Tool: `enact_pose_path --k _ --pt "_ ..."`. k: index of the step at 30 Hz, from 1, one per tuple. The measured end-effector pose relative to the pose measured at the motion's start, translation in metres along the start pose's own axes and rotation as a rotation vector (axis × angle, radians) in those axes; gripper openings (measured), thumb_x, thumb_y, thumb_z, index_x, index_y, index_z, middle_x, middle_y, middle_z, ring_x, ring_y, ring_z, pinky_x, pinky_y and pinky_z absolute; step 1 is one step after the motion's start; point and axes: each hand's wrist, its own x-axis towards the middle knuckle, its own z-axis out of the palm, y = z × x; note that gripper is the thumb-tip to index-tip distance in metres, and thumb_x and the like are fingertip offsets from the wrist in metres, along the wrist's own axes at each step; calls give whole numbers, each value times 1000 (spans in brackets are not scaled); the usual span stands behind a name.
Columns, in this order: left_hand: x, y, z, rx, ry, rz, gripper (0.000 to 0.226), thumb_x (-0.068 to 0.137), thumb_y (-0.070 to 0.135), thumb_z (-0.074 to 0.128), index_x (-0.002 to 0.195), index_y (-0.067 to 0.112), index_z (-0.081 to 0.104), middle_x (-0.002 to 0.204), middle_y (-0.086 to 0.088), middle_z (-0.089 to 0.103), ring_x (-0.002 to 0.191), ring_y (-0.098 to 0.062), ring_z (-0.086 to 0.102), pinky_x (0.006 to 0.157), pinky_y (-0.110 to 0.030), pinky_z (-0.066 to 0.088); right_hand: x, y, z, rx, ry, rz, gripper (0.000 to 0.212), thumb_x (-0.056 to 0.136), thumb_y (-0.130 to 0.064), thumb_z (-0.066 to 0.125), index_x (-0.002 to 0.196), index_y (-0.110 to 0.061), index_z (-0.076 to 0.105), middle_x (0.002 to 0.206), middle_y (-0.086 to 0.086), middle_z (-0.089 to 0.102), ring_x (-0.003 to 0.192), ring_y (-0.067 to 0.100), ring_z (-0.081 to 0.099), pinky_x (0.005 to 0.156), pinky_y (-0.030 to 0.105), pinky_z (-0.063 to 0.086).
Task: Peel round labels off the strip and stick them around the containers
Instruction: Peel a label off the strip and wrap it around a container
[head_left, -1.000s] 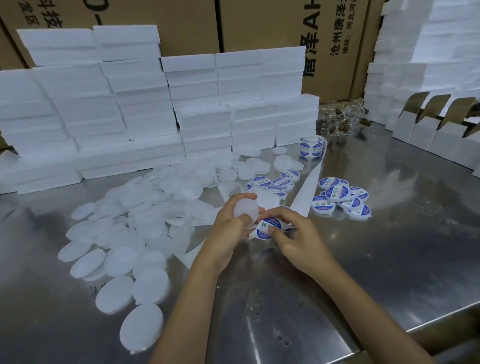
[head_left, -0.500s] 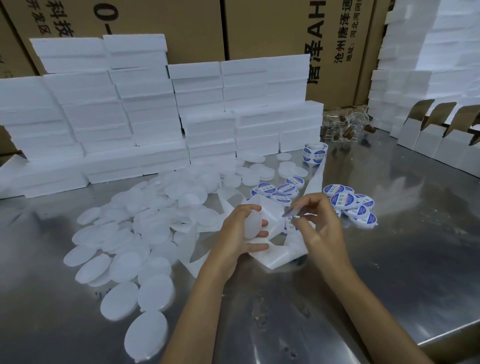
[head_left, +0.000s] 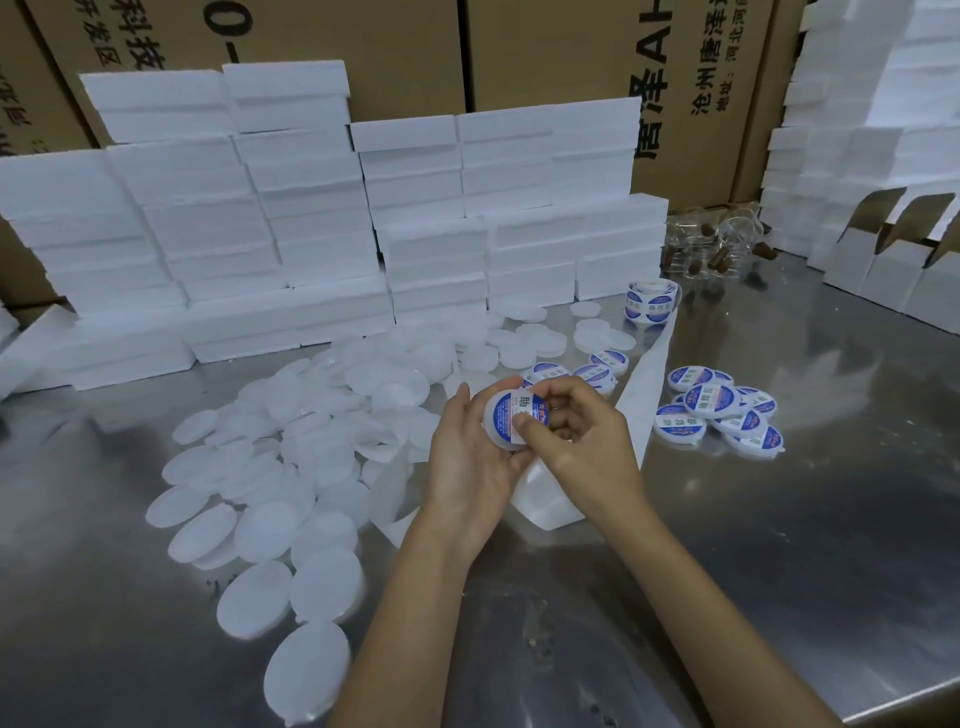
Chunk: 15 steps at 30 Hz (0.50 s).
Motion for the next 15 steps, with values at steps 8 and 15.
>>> enact_pose_path --k 8,15 --pt "-1 -3 5 81 -35 20 53 107 43 30 127 5 61 128 -21 66 118 -31 65 96 -38 55 -2 2 -1 -94 50 -30 28 81 -6 76 89 -29 62 86 -9 67 76 19 62 67 18 51" --pt "-2 -5 9 229 -74 72 45 106 40 34 120 8 62 117 -11 73 105 -22 71 94 -33 55 -4 4 -2 -154 74 -57 27 81 -14 77 87 -34 60 82 -22 64 62 2 55 61 9 45"
